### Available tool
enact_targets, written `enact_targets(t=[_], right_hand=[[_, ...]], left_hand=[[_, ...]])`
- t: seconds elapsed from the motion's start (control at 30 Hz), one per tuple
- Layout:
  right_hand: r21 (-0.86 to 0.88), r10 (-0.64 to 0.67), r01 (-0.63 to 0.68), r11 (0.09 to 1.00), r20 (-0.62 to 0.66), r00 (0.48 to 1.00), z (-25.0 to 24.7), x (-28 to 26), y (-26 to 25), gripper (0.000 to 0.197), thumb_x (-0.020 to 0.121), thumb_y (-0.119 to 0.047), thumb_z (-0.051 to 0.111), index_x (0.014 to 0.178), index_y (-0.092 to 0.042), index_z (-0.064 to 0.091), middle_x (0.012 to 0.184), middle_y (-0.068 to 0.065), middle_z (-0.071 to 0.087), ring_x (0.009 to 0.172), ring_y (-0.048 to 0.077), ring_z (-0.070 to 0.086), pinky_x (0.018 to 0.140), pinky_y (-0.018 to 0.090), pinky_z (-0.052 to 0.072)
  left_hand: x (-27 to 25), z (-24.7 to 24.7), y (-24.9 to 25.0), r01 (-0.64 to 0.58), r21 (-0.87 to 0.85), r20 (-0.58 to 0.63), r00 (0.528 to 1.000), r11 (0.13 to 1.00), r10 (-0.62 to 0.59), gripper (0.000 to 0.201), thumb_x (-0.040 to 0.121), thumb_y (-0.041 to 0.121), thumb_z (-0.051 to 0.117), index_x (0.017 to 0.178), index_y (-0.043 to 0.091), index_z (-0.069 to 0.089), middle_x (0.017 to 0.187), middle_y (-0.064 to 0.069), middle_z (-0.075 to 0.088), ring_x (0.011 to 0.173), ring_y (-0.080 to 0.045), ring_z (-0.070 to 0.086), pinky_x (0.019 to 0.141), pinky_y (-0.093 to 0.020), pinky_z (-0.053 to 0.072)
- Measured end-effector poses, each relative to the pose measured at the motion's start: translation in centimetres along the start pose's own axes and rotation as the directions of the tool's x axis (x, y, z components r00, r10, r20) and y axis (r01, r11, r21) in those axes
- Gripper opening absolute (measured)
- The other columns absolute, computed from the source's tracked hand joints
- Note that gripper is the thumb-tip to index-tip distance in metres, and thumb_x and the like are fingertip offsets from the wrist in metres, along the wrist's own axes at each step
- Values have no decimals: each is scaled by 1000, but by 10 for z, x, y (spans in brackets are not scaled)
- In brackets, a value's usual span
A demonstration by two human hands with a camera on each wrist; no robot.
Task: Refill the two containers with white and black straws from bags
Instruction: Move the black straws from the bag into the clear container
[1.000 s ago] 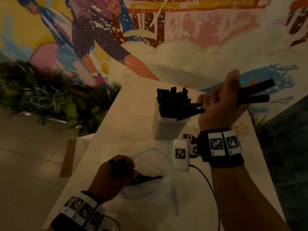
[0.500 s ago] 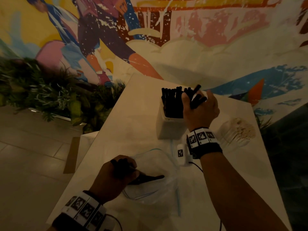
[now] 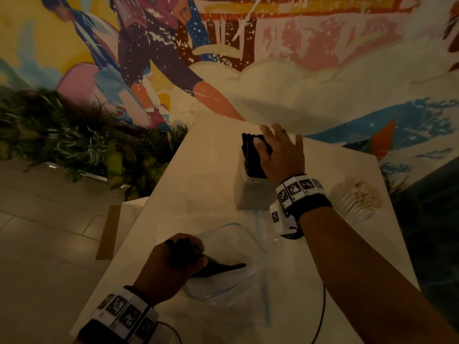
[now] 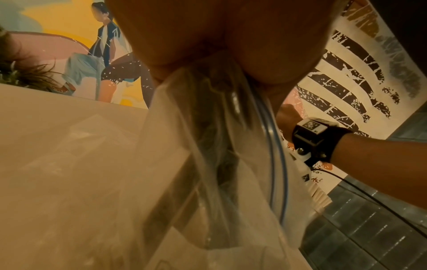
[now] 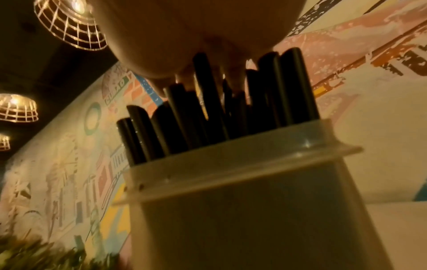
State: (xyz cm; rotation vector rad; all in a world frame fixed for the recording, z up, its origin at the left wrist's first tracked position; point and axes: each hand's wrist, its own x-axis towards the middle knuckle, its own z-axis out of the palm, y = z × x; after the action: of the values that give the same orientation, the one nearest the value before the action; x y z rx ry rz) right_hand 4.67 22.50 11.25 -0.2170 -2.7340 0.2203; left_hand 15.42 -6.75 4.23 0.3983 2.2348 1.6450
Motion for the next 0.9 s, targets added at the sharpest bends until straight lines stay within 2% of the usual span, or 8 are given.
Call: enact_targets(t=[0.1,0.27,0.37,0.47,0.53,0.7,0.8,0.9], right_hand=[[-20,-67,64,998,-287,956,-10,7,-4,49,95,-47,42,139,-28,46,155,15,29,125,32,50,100,61,34],[-217,168,-94,972,350,922,-6,8,-5,69,92,-67,9,150,-30,12,160,3,10,146,34,4,110,70,5],[-191,124,-81,978,226,966,-16,4,-12,70,93,-67,16,148,-26,23,158,8,18,145,36,10,110,68,7],[227,-4,31,973,-121,993,-40,-17,-32,61,90,-54,50,137,-15,48,140,10,50,130,29,45,110,50,32],[612,-40,-2,791,56,998,-52,-51,-53,42,86,-26,68,125,-15,59,113,3,67,103,20,63,97,39,49],[549,-313,-134,825,642,700,-27,-142,-73,70,80,-18,70,142,-29,40,131,-4,55,113,12,54,96,31,48],[645,-317,-156,748,554,770,-9,-170,-82,79,81,-22,72,145,-36,29,144,-4,44,127,10,42,98,18,36],[743,-267,-137,655,397,878,2,-180,-92,64,83,-24,70,139,-35,43,131,-3,58,115,10,53,95,23,45]], left_hand=[[0,1,-2,-1,8,-3,1000,1000,1,32,58,45,70,88,38,61,99,16,63,84,-2,62,74,-23,53],[2,2,1,7,23,2,1000,1000,-7,34,56,51,66,87,38,61,96,16,63,82,-4,62,75,-33,55],[4,1,5,7,58,6,1000,998,-7,41,54,55,62,91,37,59,95,16,63,83,-4,61,79,-38,55],[6,-3,5,-23,183,85,996,983,8,53,49,61,69,97,41,56,97,18,62,92,3,56,80,-25,52],[6,-7,5,-37,249,173,985,968,-7,78,40,66,78,110,49,46,114,27,50,103,10,49,83,-12,43],[8,-14,-1,-7,212,262,964,977,-50,116,33,56,86,128,56,20,129,38,28,114,16,37,89,-3,31],[6,-12,-2,-84,206,262,965,975,28,94,50,49,85,124,55,28,119,39,43,107,22,42,84,4,36],[5,-10,-3,-116,202,233,970,973,67,73,56,66,71,119,42,46,115,25,57,106,8,54,90,-17,48]])
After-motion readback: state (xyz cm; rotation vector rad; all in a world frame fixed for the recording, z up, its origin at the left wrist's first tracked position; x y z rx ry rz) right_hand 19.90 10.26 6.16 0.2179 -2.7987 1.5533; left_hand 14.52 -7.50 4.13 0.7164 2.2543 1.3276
